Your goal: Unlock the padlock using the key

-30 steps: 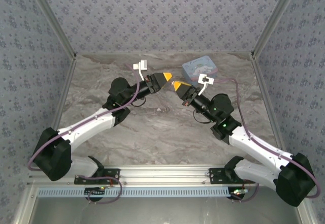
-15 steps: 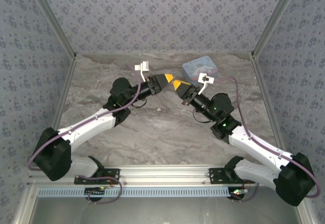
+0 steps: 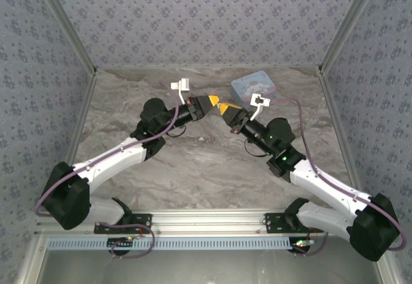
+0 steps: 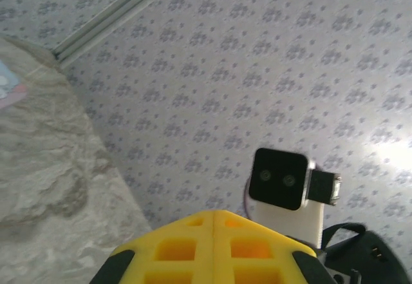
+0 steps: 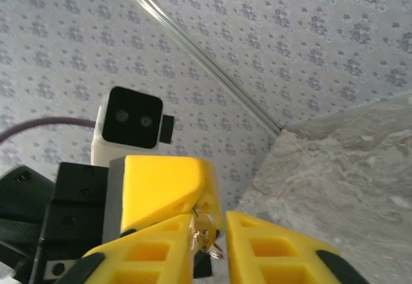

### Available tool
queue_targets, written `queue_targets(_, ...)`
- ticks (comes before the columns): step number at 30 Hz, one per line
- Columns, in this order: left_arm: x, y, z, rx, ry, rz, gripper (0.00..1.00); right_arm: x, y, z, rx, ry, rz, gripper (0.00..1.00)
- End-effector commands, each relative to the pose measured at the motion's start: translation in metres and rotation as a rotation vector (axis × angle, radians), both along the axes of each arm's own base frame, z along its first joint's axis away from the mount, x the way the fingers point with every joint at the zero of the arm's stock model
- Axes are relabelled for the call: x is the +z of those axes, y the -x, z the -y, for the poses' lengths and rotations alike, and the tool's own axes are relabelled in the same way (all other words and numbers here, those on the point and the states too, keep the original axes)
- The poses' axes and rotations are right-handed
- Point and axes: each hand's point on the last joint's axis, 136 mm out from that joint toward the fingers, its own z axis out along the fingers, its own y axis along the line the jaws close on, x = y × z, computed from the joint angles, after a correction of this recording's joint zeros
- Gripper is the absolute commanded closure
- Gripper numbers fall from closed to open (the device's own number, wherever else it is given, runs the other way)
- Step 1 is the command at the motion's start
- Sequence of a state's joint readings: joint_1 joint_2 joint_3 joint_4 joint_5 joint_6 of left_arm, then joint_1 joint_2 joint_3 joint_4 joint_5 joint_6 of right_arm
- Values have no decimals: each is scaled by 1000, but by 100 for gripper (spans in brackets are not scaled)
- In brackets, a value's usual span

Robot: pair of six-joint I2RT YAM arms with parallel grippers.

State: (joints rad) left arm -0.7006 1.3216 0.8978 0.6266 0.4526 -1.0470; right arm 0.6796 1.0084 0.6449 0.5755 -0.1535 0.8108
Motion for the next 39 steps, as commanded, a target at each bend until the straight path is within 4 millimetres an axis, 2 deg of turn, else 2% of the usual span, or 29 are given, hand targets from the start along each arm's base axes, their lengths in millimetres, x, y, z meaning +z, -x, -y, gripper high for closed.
queue_targets(1,22,12,-10,21,-125,164,100,3,11,8,-5,67,19,71)
queue_targets(5,13,27,-20,-6,-365,323,100,-6,21,18,3,174,40,55)
queue_targets(7,10,33,-25,-27,-446,368,100,-7,30,16,54,223,72,48)
queue_targets(11,19,49,-23,-113,-465,431,100,8,51,2,207,246,163,32)
queue_targets(14,27,58,-20,-161,-441,469,100,13,58,-6,277,273,197,26)
queue_targets(21,37,68,-19,-205,-418,508,100,26,63,-14,352,252,242,26)
queue_targets(24,38,70,-18,-211,-411,510,100,26,61,-16,355,247,233,35)
queue_targets(39,36,66,-15,-207,-392,491,100,30,57,-24,366,216,228,52)
